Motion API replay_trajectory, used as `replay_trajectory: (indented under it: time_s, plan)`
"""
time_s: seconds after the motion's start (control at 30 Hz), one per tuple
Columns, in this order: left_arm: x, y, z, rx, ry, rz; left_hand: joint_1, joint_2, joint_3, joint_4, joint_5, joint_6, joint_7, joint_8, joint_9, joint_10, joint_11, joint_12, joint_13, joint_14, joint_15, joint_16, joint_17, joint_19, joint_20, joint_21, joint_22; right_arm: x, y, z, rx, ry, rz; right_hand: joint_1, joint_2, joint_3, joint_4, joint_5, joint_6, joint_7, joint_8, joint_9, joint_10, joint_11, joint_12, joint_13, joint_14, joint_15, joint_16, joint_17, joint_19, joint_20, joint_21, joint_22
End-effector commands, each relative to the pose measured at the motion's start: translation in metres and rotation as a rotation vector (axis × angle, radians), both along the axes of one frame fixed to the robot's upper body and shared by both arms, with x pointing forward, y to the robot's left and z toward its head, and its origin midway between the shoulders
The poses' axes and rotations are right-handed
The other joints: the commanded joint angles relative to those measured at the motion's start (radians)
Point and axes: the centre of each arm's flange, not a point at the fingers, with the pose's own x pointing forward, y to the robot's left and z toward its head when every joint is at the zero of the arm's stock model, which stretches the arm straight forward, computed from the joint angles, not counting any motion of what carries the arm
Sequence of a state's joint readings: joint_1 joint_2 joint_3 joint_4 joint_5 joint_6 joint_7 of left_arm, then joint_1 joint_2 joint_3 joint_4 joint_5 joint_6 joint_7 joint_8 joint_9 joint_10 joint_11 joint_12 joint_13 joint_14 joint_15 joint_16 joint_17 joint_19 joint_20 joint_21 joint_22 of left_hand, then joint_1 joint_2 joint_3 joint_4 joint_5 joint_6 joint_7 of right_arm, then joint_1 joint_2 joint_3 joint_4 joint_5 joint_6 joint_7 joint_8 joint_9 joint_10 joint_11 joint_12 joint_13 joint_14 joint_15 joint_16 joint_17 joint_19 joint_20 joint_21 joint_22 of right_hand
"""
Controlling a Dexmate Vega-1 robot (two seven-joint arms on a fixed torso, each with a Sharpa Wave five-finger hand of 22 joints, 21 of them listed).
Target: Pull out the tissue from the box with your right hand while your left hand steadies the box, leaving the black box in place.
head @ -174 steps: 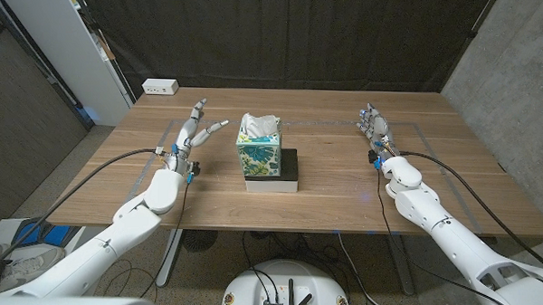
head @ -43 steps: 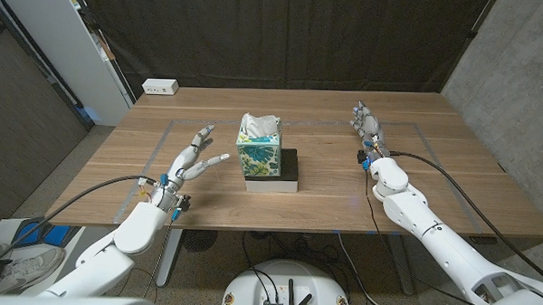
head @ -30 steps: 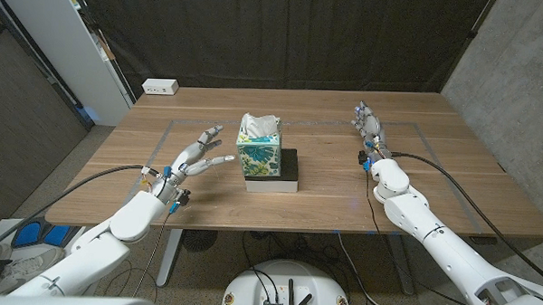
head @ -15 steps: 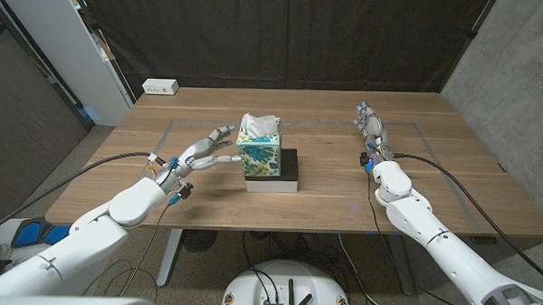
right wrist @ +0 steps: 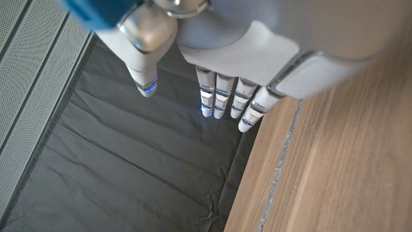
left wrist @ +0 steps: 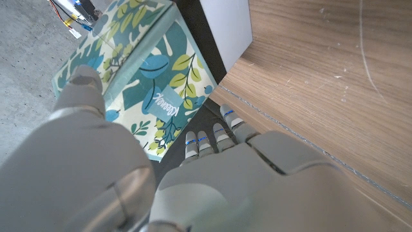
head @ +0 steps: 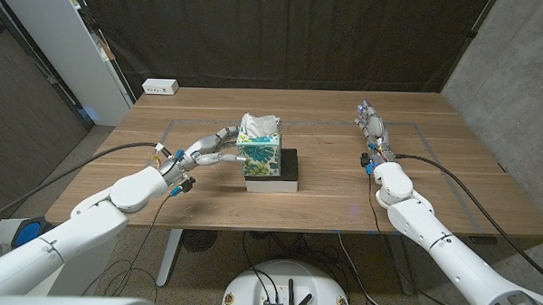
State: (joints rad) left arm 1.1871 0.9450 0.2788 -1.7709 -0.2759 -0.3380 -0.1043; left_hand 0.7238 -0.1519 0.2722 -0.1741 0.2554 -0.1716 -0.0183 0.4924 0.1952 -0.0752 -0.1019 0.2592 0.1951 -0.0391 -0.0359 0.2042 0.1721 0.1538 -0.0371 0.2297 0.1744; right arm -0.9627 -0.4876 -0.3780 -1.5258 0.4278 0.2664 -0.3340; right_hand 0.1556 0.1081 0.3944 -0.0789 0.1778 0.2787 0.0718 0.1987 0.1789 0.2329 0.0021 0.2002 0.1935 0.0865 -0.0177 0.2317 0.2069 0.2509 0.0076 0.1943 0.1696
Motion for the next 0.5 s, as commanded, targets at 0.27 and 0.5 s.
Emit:
replay_trajectory:
  time_s: [0.27,0.5]
  plan:
    - [0.0184,-0.0142,0.0221,0.096,0.037,-0.072,0.072,0.003,0.011,-0.002,0.000,-0.006,-0.051,0.026,0.003,0.040,-0.023,-0.001,0.003,0.032,-0.010,-0.007,0.002,-0.005,0.015,-0.018,0.002,-0.0149,-0.0050,-0.0073,-0.012,-0.007,-0.069,-0.008,0.005,-0.001,-0.006,-0.002,0.003,0.002,-0.006,0.003,0.007,0.003,-0.002,0.001,0.022,0.008,0.001,0.002,0.001,0.016,0.002,0.004]
    - [0.0189,-0.0158,0.0224,0.070,0.022,-0.073,0.186,0.023,0.032,0.001,-0.038,0.140,-0.064,0.125,0.033,0.247,-0.045,0.044,0.016,0.127,-0.048,0.002,0.003,0.032,0.060,-0.020,0.005,-0.0178,-0.0064,-0.0075,-0.005,-0.010,-0.083,-0.010,0.005,-0.002,-0.007,-0.002,0.003,0.003,-0.006,0.003,0.007,-0.001,-0.003,0.001,0.024,0.008,0.001,0.002,0.001,0.017,0.002,0.004]
